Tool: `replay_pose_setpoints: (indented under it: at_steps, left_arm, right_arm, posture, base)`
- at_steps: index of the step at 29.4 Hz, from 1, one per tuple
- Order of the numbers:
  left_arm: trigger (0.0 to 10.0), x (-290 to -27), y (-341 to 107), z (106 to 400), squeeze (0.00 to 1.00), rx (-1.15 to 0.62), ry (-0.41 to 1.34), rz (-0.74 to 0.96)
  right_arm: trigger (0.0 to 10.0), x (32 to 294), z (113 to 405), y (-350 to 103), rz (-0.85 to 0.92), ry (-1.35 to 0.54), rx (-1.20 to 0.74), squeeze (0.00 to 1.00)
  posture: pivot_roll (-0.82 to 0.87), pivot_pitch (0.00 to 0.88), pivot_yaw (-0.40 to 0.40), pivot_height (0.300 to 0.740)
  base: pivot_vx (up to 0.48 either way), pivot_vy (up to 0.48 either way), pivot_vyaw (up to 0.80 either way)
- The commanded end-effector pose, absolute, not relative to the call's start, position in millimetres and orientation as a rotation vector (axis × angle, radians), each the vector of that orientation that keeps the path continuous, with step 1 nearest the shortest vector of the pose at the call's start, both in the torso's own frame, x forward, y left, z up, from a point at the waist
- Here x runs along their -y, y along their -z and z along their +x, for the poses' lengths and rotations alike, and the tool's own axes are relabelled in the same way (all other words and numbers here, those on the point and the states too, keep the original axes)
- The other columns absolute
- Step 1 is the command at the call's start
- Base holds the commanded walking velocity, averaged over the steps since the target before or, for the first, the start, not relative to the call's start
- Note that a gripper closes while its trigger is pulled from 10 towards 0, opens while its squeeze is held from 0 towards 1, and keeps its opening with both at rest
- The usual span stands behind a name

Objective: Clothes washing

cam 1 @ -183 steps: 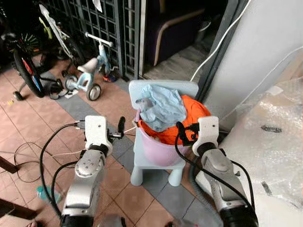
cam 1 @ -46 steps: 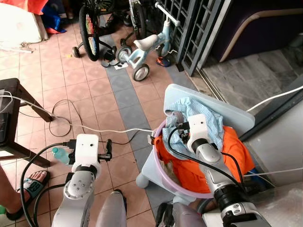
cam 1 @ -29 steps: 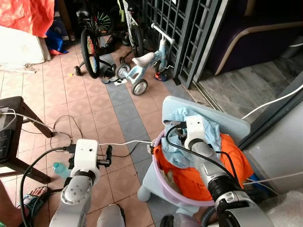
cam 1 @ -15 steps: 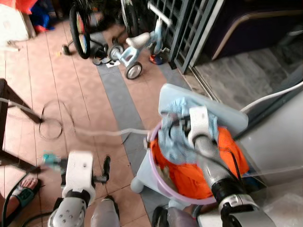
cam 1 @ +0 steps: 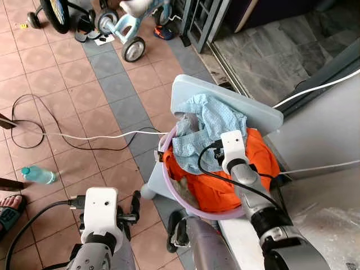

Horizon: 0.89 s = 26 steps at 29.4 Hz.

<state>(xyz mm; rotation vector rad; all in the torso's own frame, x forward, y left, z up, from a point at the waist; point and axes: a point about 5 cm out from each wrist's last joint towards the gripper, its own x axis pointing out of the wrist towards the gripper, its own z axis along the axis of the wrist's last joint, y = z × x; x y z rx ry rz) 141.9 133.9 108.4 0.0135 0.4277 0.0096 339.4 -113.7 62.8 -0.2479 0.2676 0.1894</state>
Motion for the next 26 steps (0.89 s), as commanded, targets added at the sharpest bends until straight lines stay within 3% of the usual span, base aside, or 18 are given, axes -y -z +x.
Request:
replay_pose_setpoints:
  at_steps: [1,5,6,7,8,15,26]
  left_arm:
    - [10.0,-129.6,-108.7,137.1,0.00,-0.454,-0.013,0.001]
    - [10.0,-128.6,-111.1,136.2,0.00,-0.456,-0.023,-0.004]
    - [10.0,-128.7,-111.7,135.9,0.00,-0.456,-0.025,-0.001]
    - [10.0,-128.7,-112.2,135.6,0.00,-0.455,-0.027,0.001]
    - [10.0,-128.7,-112.4,135.4,0.00,-0.456,-0.029,0.003]
    - [10.0,-128.8,-111.1,136.8,0.00,-0.462,-0.034,0.013]
    - [10.0,-130.1,-110.3,146.3,0.00,-0.450,-0.038,0.028]
  right_arm:
    - [10.0,103.7,332.3,-46.3,-0.241,-0.244,-0.344,0.00]
    - [10.0,81.8,328.5,-38.2,-0.221,-0.299,-0.424,0.00]
    - [4.2,77.9,326.8,-35.5,-0.229,-0.307,-0.446,0.00]
    - [4.2,75.5,325.7,-33.9,-0.239,-0.313,-0.460,0.00]
    - [0.0,73.1,324.2,-31.7,-0.246,-0.319,-0.479,0.00]
    - [0.0,61.7,320.9,-28.6,-0.250,-0.375,-0.504,0.00]
    - [0.0,66.0,323.2,-29.6,-0.213,-0.368,-0.504,0.00]
  posture:
    - [0.08,0.481,-0.206,0.740]
    - [0.09,0.484,-0.212,0.740]
    - [0.09,0.484,-0.214,0.740]
    - [0.09,0.484,-0.214,0.740]
    - [0.10,0.484,-0.215,0.740]
    - [0.08,0.474,-0.218,0.740]
    - [0.09,0.440,-0.207,0.740]
  base:
    - [0.000,0.000,0.00]
    - [0.000,0.000,0.00]
    - [0.000,0.000,0.00]
    - [0.000,0.000,0.00]
    - [0.000,0.000,0.00]
    - [0.000,0.000,0.00]
    - [0.000,0.000,0.00]
